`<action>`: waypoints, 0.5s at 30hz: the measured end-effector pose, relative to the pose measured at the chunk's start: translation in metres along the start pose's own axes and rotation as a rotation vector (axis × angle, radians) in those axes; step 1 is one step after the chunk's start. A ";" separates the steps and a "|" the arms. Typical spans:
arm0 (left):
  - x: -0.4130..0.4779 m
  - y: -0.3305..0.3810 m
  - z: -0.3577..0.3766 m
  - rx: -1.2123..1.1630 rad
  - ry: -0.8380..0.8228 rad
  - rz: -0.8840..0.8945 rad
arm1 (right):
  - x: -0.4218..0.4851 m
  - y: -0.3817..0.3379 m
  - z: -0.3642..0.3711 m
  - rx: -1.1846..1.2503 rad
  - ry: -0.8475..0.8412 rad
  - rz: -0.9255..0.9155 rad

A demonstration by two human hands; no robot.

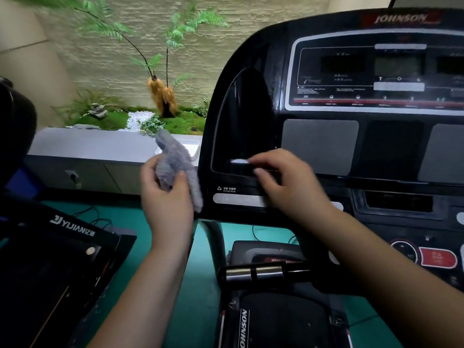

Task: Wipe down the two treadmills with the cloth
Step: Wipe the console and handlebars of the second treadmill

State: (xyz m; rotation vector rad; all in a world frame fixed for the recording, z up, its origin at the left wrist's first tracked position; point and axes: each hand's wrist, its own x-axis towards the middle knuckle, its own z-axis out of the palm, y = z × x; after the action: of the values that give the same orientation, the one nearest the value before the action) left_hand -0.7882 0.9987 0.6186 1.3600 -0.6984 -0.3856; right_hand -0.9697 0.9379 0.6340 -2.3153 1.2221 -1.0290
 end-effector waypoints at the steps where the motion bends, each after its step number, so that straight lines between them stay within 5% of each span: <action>1: 0.004 -0.007 -0.004 0.151 -0.001 0.139 | -0.003 0.014 -0.008 -0.149 0.023 0.005; 6: -0.010 -0.058 0.010 0.642 -0.398 0.358 | -0.029 0.056 -0.027 -0.434 0.055 0.099; 15: 0.047 -0.044 0.057 0.689 -0.487 0.426 | -0.036 0.066 -0.022 -0.449 0.176 -0.052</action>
State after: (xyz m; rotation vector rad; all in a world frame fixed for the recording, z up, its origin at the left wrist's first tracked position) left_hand -0.7843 0.9181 0.5901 1.7146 -1.5988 -0.1245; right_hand -1.0370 0.9304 0.5953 -2.6424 1.6086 -1.0852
